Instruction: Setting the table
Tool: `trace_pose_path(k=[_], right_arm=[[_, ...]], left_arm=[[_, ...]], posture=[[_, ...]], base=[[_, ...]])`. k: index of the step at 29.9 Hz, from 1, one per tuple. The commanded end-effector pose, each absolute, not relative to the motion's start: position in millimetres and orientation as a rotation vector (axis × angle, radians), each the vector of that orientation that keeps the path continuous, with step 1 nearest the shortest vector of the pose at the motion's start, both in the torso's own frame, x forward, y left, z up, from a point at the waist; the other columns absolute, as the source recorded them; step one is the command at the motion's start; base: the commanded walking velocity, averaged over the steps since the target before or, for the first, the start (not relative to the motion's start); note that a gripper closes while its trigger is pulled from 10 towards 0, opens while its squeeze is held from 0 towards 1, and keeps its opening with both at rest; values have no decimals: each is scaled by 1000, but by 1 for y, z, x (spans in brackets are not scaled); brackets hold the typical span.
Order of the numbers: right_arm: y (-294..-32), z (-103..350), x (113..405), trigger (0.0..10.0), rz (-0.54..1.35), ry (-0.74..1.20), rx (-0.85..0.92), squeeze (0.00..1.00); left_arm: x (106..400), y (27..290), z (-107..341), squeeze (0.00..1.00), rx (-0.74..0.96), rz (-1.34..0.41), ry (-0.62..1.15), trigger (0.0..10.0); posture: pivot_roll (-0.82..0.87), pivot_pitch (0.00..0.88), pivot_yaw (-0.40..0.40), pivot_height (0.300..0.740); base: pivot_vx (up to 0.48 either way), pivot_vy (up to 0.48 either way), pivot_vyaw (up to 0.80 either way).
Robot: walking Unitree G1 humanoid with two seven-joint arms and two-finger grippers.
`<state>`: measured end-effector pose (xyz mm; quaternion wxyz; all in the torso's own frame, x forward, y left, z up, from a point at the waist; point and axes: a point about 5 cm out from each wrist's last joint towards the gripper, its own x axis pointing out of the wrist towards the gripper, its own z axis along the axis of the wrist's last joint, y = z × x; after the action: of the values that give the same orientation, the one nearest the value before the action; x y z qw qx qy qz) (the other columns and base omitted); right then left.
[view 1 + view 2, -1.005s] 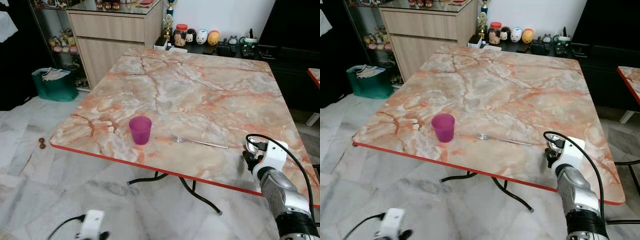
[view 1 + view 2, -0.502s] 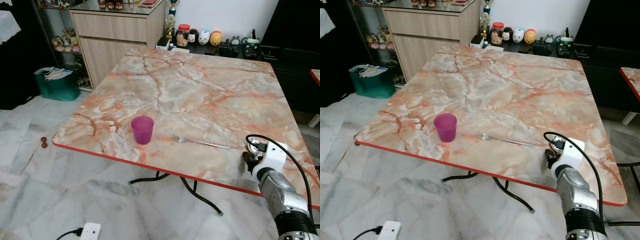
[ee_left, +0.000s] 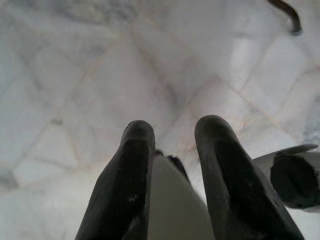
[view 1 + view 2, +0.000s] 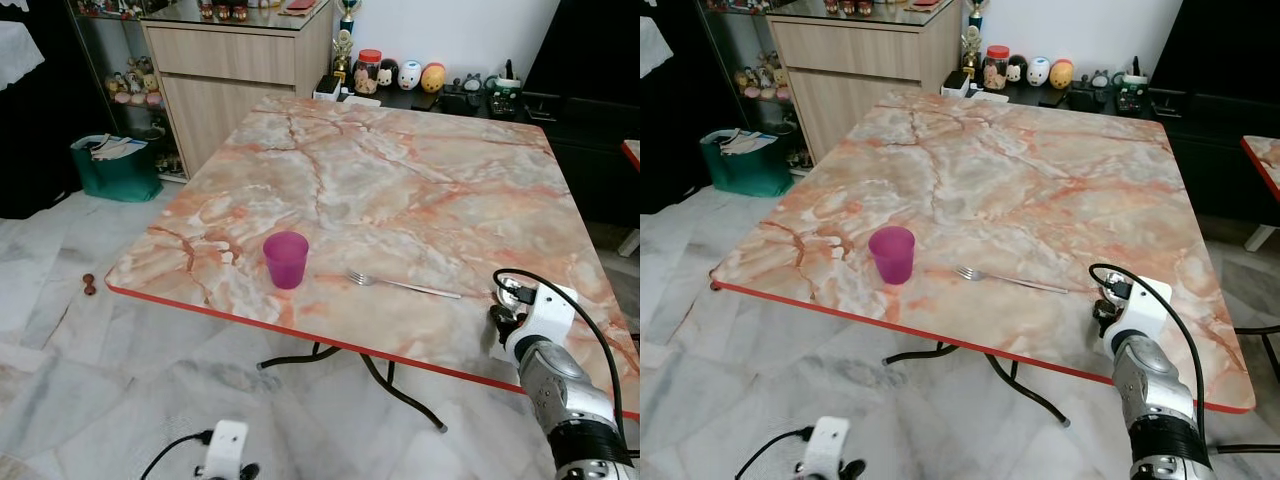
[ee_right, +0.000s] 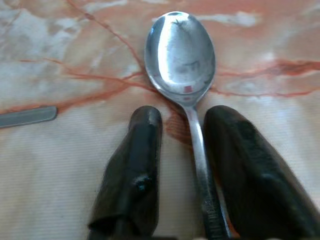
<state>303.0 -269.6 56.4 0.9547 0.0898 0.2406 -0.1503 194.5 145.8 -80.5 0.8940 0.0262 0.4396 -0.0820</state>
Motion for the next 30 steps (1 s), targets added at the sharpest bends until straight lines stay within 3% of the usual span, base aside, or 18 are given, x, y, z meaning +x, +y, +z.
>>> trace_pose_path(k=[1, 9, 26, 27, 28, 30], right_arm=[[-270, 54, 302, 0, -316, 505, 189, 0], [-271, 53, 302, 0, -317, 509, 185, 0], [-265, 50, 303, 0, -305, 509, 171, 0], [-265, 54, 305, 1529, -309, 474, 138, 0], [-265, 62, 308, 10000, -315, 400, 107, 0], [-264, 67, 309, 10000, -319, 353, 108, 0]], left_arm=[[190, 146, -83, 0, 73, -167, 946, 10000], [199, 130, -79, 0, 73, -182, 937, 10000], [195, 144, -81, 0, 85, -177, 947, 10000], [195, 144, -81, 0, 85, -177, 947, 10000], [195, 144, -81, 0, 86, -178, 947, 10000], [194, 144, -82, 0, 87, -178, 948, 10000]], posture=[[43, 0, -38, 740], [41, 0, -39, 740], [44, 0, -37, 740], [44, 0, -37, 740], [44, 0, -41, 740], [44, 0, -41, 740]], base=[[0, 0, 0], [0, 0, 0], [0, 0, 0], [0, 0, 0], [0, 0, 0], [0, 0, 0]])
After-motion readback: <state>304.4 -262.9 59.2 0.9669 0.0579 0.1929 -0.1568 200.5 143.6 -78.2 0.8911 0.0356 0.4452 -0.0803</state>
